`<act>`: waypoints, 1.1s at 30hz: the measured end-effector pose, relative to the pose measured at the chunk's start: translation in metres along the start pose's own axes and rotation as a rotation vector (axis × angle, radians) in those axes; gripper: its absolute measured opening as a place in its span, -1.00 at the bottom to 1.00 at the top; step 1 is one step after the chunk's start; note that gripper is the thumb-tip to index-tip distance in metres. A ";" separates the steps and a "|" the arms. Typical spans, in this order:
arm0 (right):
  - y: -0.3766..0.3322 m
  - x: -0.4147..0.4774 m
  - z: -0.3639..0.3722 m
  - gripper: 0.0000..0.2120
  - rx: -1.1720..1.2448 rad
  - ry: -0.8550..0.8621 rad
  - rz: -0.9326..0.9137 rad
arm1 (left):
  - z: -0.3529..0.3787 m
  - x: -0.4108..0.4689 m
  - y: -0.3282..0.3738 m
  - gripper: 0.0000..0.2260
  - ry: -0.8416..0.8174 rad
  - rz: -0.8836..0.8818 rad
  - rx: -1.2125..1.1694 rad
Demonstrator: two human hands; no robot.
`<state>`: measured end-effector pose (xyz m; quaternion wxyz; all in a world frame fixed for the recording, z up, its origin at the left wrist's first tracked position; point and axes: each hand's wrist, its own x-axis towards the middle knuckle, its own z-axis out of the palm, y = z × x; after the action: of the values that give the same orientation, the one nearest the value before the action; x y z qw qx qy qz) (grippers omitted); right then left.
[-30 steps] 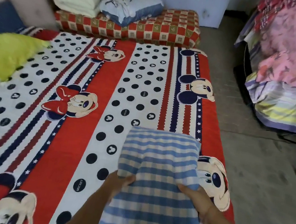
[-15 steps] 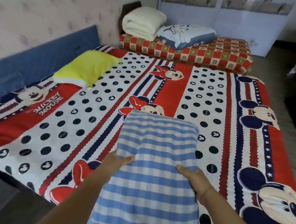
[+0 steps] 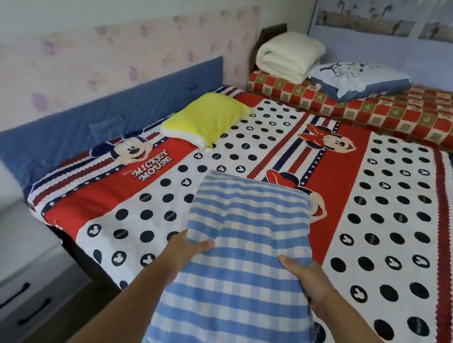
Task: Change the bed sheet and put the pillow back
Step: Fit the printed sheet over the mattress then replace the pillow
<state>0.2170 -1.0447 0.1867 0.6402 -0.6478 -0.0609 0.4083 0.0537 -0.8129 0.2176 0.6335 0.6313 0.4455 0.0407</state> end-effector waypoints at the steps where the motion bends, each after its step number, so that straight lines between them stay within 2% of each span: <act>1: -0.002 0.009 0.010 -0.37 -0.006 -0.014 0.004 | -0.010 0.004 0.001 -0.63 0.010 -0.002 -0.003; 6: -0.018 0.056 0.058 -0.59 -0.044 -0.042 0.035 | -0.054 0.032 0.015 -0.70 0.062 -0.007 -0.045; 9: -0.028 0.080 0.088 -0.68 -0.054 -0.054 0.039 | -0.080 0.053 0.024 -0.83 0.102 -0.001 -0.023; 11: -0.032 0.097 0.107 -0.70 -0.051 -0.071 0.032 | -0.099 0.068 0.029 -0.85 0.112 0.003 -0.023; 16: -0.042 0.140 0.163 -0.54 -0.058 -0.107 0.031 | -0.155 0.111 0.038 -0.80 0.131 -0.037 -0.018; 22: -0.046 0.189 0.250 -0.50 -0.037 -0.090 0.031 | -0.241 0.173 0.049 -0.62 0.091 -0.088 -0.023; 26: -0.042 0.221 0.313 -0.31 0.025 -0.044 0.037 | -0.305 0.221 0.065 -0.45 0.024 -0.092 0.062; 29: -0.041 0.243 0.355 -0.40 0.082 -0.022 0.041 | -0.345 0.256 0.074 -0.66 -0.010 -0.080 0.080; 30: -0.042 0.249 0.368 -0.42 0.099 -0.018 0.040 | -0.356 0.265 0.080 -0.67 -0.008 -0.079 0.099; 33: -0.042 0.276 0.400 -0.30 0.116 -0.010 0.030 | -0.384 0.301 0.091 -0.73 -0.042 -0.069 0.136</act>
<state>0.1746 -0.5598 0.1601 0.6702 -0.6083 -0.0305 0.4240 0.0442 -0.3164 0.2134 0.5993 0.6581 0.4552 -0.0247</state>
